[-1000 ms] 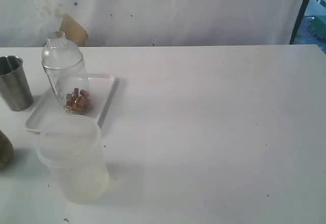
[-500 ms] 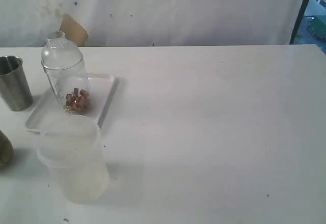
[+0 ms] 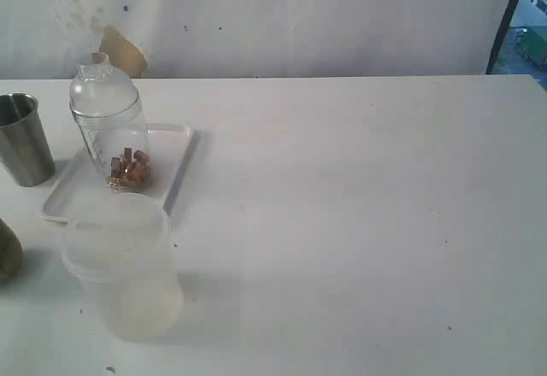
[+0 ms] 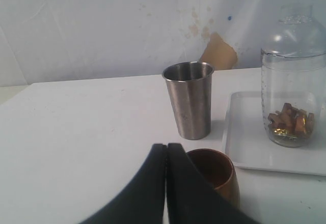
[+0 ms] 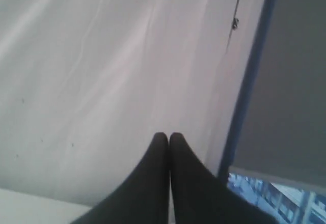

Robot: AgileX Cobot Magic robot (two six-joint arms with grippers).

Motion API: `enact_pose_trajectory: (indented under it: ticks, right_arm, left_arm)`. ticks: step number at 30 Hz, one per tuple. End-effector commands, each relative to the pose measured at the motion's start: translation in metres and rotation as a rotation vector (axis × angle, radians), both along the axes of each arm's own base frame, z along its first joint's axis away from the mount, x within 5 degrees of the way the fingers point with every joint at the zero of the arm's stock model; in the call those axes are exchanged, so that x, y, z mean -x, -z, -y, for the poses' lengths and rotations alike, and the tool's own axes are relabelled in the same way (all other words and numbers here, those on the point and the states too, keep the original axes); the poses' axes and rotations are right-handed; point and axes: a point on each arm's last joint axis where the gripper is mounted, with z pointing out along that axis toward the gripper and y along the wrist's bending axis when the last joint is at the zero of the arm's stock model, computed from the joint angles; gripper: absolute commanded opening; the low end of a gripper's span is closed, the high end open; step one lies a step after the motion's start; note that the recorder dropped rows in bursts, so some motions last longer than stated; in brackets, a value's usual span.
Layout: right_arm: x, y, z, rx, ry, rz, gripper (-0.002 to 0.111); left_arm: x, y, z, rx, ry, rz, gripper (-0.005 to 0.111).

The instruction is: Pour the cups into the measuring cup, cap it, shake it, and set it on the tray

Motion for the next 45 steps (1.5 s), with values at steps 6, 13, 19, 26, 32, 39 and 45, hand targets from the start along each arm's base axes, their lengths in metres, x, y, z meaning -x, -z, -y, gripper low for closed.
enact_pose_trajectory:
  ticks: [6, 13, 19, 26, 32, 39, 45]
  right_arm:
    - [-0.031, 0.096, 0.005, -0.14, 0.111, -0.284, 0.0]
    - [-0.031, 0.128, 0.006, -0.167, 0.136, -0.536, 0.0]
    - [-0.03, 0.133, 0.006, -0.184, 0.139, -0.588, 0.0]
    - [-0.03, 0.135, 0.006, -0.226, 0.146, -0.609, 0.0]
    - [-0.03, 0.135, 0.006, -0.226, 0.146, -0.609, 0.0]
    - [-0.03, 0.135, 0.006, -0.226, 0.146, -0.609, 0.0]
    - [-0.03, 0.135, 0.006, -0.226, 0.146, -0.607, 0.0]
  left_arm:
    - [0.0, 0.001, 0.0, 0.008, 0.005, 0.009, 0.001]
    - [0.0, 0.001, 0.0, 0.008, 0.005, 0.009, 0.001]
    - [0.0, 0.001, 0.0, 0.008, 0.005, 0.009, 0.001]
    - [0.0, 0.001, 0.0, 0.008, 0.005, 0.009, 0.001]
    - [0.0, 0.001, 0.0, 0.008, 0.005, 0.009, 0.001]
    - [0.0, 0.001, 0.0, 0.008, 0.005, 0.009, 0.001]
    - [0.0, 0.001, 0.0, 0.008, 0.005, 0.009, 0.001]
